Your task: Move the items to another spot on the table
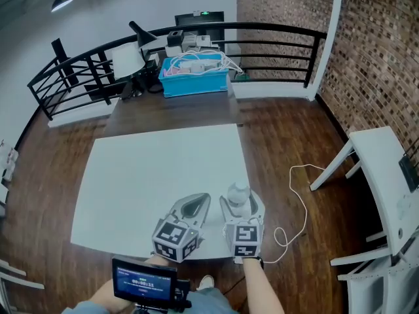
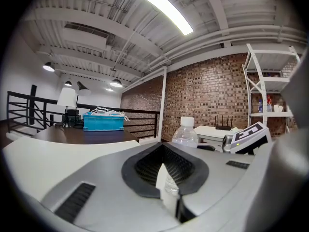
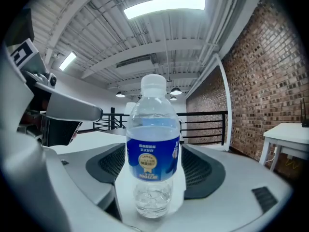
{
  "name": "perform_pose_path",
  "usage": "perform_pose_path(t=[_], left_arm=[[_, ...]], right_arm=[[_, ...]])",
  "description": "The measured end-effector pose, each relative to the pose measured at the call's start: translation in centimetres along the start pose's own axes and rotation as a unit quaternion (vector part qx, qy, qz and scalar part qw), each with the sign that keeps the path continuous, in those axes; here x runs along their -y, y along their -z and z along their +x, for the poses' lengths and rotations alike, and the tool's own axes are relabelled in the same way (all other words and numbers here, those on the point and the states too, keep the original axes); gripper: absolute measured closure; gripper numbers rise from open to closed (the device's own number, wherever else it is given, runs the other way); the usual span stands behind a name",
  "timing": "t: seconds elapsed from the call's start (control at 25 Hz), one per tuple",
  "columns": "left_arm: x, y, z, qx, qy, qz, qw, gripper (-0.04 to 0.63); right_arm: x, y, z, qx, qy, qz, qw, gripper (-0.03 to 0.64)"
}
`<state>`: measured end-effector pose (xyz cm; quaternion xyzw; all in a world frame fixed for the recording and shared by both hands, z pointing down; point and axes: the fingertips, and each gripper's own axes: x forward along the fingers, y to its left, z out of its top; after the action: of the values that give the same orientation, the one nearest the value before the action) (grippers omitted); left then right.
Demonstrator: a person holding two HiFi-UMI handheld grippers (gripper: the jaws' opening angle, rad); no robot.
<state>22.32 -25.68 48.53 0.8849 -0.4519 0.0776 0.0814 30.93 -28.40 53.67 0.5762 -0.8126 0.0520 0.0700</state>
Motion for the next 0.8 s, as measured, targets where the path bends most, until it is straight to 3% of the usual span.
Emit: perform_pose_path(t=[0.44,0.8], left_arm=[[1.8,-0.1,-2.6,0.013,0.017,0.000,0.9998,0.583],[-0.2,-0.7,-5.4,0.028,-0.001,-0.005,0.9996,0.583]], right_arm=[[-1.2,-1.0,-3.9,0.009,0.023,-0.007,1.000,0.248],[-6.1,-4.6,-5.0,0.038,-0.019,-0.008,0.999,0.287]])
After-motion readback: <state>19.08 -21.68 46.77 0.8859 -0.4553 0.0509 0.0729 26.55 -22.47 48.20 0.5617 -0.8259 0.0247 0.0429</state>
